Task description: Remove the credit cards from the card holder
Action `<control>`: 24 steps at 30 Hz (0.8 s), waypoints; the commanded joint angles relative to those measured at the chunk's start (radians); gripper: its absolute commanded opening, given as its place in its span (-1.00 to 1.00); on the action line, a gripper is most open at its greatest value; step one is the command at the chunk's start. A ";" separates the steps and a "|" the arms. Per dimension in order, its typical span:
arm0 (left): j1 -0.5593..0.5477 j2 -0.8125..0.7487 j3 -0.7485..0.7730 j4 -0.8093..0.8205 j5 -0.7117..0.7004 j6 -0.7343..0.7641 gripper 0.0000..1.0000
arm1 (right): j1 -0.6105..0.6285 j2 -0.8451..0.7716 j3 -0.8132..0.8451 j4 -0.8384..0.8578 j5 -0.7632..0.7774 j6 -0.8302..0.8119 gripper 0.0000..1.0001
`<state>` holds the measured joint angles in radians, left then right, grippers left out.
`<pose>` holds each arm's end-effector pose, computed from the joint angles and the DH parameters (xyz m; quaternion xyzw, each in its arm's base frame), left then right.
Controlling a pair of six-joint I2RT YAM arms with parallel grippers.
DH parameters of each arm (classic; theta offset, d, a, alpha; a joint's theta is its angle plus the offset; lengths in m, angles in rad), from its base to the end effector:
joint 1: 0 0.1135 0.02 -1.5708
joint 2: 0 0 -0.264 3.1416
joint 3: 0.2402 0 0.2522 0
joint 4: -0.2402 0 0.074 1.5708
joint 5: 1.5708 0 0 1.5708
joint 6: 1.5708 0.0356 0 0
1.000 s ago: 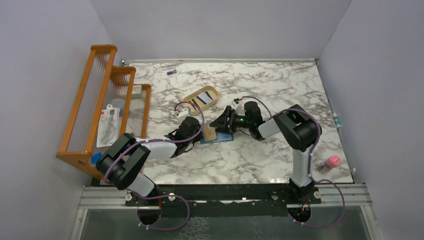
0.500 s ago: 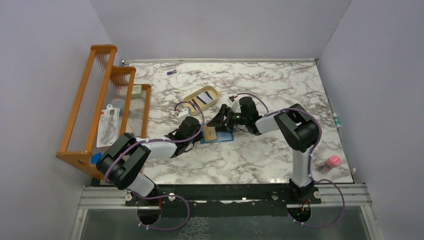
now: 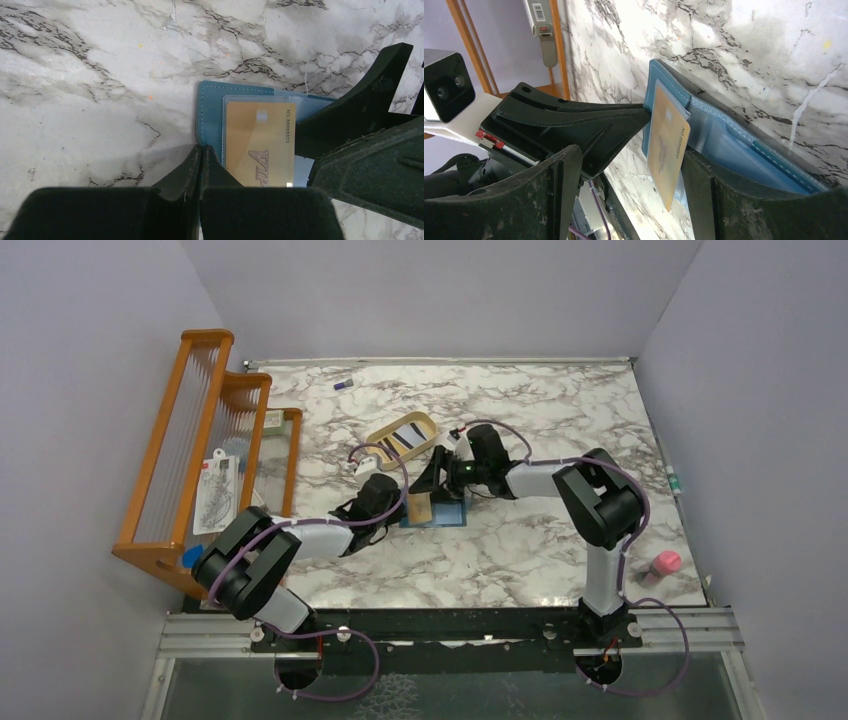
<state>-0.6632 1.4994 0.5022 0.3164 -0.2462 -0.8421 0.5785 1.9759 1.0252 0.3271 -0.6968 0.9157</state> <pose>0.2172 -0.1587 0.1353 -0.1327 0.8875 -0.2111 0.3876 0.3203 0.2364 0.1325 -0.0131 0.8507 0.5142 0.1081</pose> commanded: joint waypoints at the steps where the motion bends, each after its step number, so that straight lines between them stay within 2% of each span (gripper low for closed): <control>1: -0.008 -0.003 -0.029 -0.018 0.044 -0.008 -1.00 | 0.042 -0.029 -0.023 0.041 -0.051 0.040 0.53; 5: -0.008 -0.009 -0.035 -0.016 0.044 -0.009 -1.00 | 0.051 -0.035 -0.076 0.147 -0.064 0.102 0.53; 11: -0.008 -0.025 -0.044 -0.007 0.044 -0.015 -1.00 | 0.091 -0.020 -0.083 0.183 0.018 0.137 0.54; 20: -0.008 -0.045 -0.052 -0.001 0.061 -0.025 -1.00 | 0.122 0.026 -0.106 0.426 0.015 0.262 0.53; 24: -0.007 -0.050 -0.063 0.001 0.058 -0.028 -1.00 | 0.122 -0.029 -0.112 0.402 0.019 0.240 0.53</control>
<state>-0.6479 1.4544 0.4595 0.3134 -0.2855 -0.8413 0.6472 1.9934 0.9096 0.6086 -0.6479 1.1236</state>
